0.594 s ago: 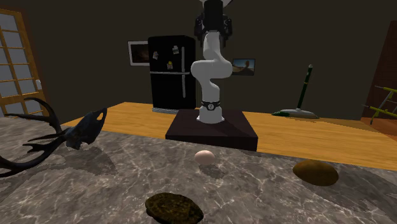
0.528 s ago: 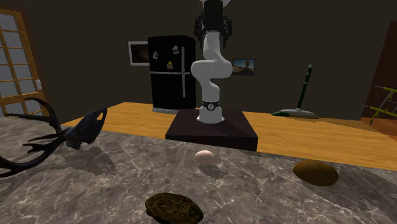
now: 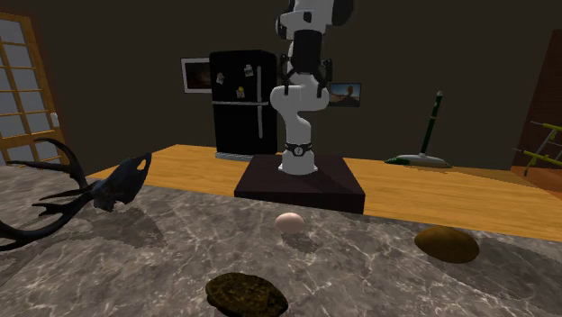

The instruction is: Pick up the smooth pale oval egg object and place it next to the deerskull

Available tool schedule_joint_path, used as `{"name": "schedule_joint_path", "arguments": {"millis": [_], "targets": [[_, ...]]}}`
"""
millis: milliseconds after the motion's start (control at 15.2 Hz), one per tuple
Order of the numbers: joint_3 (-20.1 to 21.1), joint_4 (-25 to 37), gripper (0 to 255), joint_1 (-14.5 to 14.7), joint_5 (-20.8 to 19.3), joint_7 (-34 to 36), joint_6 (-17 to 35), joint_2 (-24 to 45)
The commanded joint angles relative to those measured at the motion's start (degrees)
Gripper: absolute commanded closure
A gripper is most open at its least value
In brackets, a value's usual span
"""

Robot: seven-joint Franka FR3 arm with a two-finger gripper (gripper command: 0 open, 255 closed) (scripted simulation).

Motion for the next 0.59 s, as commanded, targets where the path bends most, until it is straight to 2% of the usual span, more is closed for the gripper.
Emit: {"name": "schedule_joint_path", "arguments": {"millis": [0, 528], "targets": [[0.6, -1.5, 0, 0.0, -1.2, -0.2, 3.8, 2.5], [3.3, -3.2, 0, -1.1, -8.0, 1.6, 18.8, 17.3]]}}
